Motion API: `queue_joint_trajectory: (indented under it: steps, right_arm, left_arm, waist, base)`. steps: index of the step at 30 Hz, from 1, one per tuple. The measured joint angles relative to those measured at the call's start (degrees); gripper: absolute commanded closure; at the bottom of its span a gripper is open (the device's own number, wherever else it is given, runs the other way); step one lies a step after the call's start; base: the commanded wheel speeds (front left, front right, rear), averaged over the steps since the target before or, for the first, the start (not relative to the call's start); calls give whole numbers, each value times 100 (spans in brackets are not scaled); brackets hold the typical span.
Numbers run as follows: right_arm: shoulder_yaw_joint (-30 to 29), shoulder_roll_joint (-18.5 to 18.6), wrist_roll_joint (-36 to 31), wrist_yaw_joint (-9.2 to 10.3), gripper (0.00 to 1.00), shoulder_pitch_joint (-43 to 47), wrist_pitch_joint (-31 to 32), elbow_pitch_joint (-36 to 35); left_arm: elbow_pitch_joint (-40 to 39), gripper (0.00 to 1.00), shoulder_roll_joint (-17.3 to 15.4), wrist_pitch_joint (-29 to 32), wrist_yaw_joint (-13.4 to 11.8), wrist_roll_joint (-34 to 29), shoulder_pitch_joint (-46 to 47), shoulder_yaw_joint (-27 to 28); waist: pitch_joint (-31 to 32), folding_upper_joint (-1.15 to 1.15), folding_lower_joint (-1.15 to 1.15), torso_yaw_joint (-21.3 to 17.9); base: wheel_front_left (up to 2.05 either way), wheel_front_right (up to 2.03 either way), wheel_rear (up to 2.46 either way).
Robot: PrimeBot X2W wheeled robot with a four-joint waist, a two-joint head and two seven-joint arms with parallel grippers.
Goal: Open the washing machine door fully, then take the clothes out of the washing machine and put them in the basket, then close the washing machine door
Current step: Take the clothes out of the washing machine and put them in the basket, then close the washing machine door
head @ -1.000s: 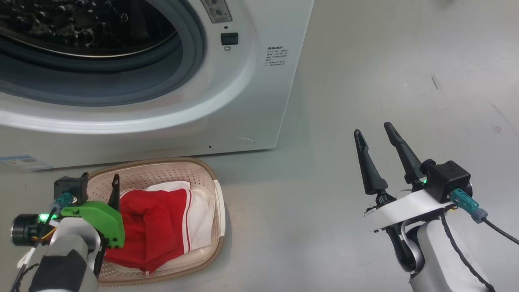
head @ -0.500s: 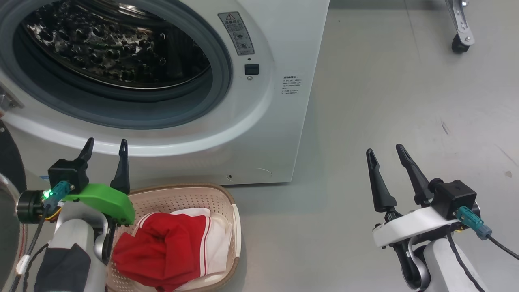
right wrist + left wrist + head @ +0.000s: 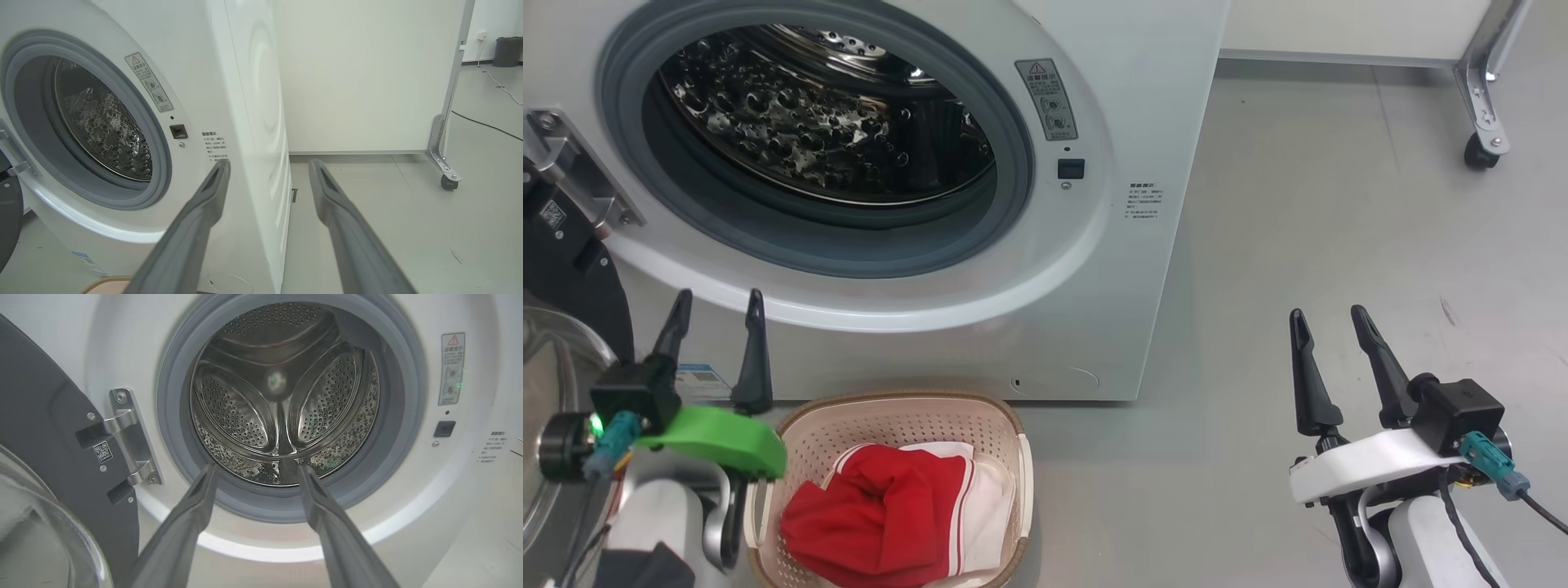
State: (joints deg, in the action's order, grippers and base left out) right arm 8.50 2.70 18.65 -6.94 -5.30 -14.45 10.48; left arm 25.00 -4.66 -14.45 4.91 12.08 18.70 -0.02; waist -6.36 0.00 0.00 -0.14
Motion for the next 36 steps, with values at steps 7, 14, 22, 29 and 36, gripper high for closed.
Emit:
queue_joint_trajectory:
  steps: [7, 14, 22, 29, 36]
  right_arm:
    - [-22, -8, -1, -1, 0, 147, 0, -8]
    - [-15, -10, -1, -1, 0, 229, 0, -21]
    - [-12, -10, -1, -2, 0, 237, 0, -52]
    - [-10, -10, -1, -3, 0, 238, 0, -87]
    - [12, -10, -1, -3, 0, 241, 0, -90]
  left_arm:
    - [-185, 0, 65, 1, 24, 2, -634, -29]
    - [-453, 0, 171, 1, 57, 201, -872, 33]
    - [-688, 0, 175, 1, 104, 263, -1047, -7]
    - [-782, 0, 177, 1, 129, 287, -1183, -20]
    - [-891, 0, 179, 1, 144, 287, -1234, -37]
  waist:
    - [136, 0, 0, 47]
    - [204, 0, 0, 38]
    - [229, 0, 0, 25]
    - [218, 0, 0, 12]
    - [188, 0, 0, 16]
  base:
    - [0, 0, 0]
    - [0, 0, 0]
    - [0, 0, 0]
    - [0, 0, 0]
    - [0, 0, 0]
